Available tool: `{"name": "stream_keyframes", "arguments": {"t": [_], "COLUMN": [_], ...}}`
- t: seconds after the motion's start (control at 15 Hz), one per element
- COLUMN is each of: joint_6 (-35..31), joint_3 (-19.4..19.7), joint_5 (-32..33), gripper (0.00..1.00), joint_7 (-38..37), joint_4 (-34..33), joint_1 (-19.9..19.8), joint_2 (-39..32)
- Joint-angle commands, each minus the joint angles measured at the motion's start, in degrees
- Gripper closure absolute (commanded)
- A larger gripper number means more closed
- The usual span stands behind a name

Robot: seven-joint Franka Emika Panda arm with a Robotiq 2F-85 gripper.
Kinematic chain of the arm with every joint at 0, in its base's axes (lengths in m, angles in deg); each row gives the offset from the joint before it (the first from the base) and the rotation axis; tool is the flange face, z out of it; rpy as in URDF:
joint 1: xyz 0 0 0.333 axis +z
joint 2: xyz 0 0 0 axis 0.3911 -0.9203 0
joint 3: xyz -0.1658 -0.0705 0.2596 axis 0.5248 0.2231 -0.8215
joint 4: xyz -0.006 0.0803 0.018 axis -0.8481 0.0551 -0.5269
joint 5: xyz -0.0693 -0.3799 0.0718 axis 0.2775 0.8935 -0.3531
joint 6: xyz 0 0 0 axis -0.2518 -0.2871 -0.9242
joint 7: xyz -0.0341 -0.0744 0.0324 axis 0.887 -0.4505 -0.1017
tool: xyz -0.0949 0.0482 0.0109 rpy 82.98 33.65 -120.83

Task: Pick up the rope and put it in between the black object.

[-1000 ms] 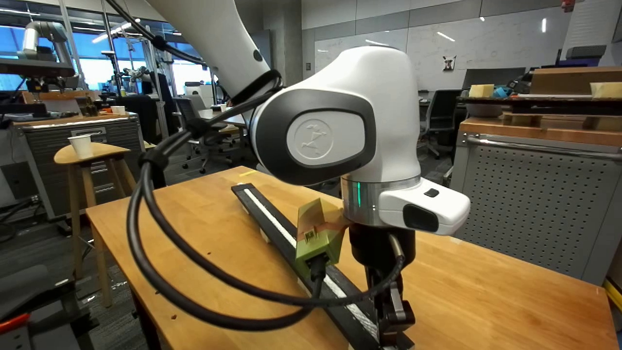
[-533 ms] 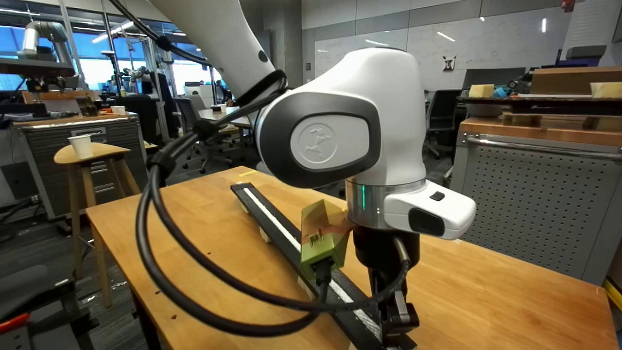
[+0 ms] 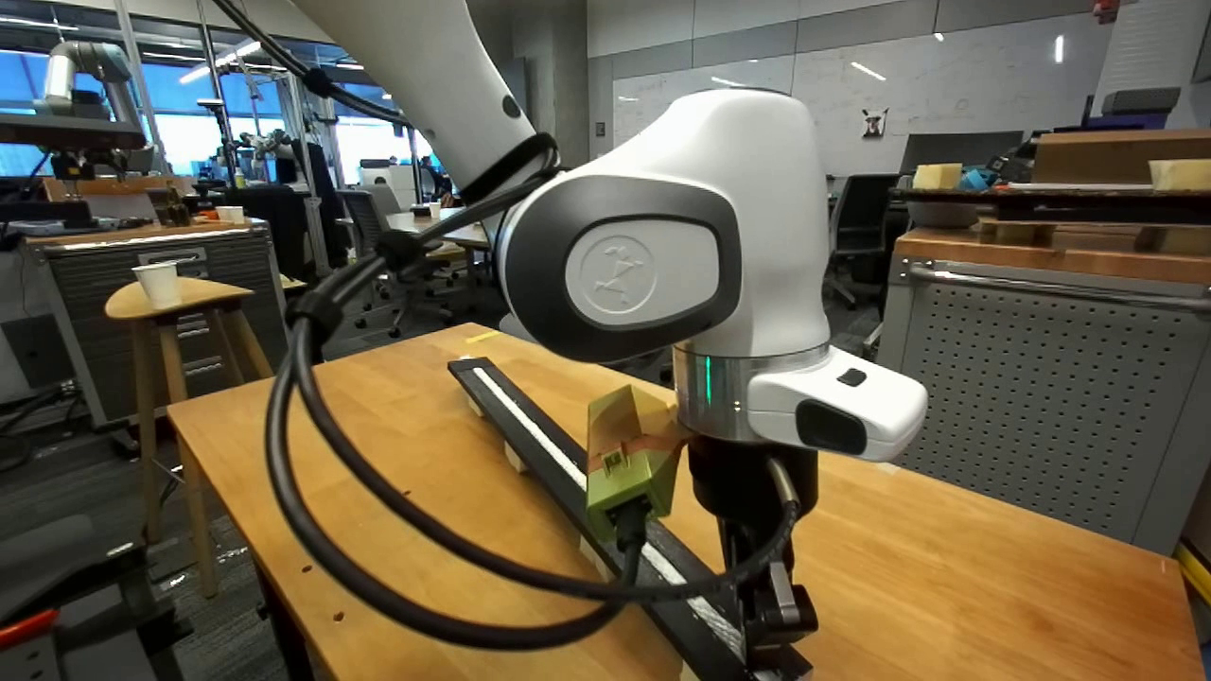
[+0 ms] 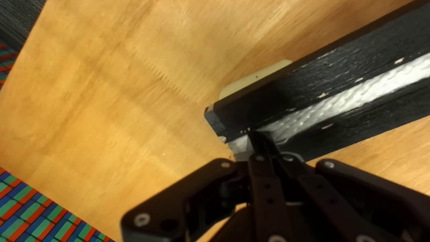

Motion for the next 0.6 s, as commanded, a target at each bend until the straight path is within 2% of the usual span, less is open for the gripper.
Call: {"name": "stream_keyframes", "arguments": {"t": [0.0,0.53], "joint_6": [-1.82,-2.81], "joint_3": [-0.36,-0.75], "joint_5": [-0.65,-0.47], "gripper": [1.0,1.0], "joint_7": [1.46,2.11], "joint_4": [1.26,2.83], "joint_1": [-0.27,0.53], "joint_2": [0.63,1.89]}}
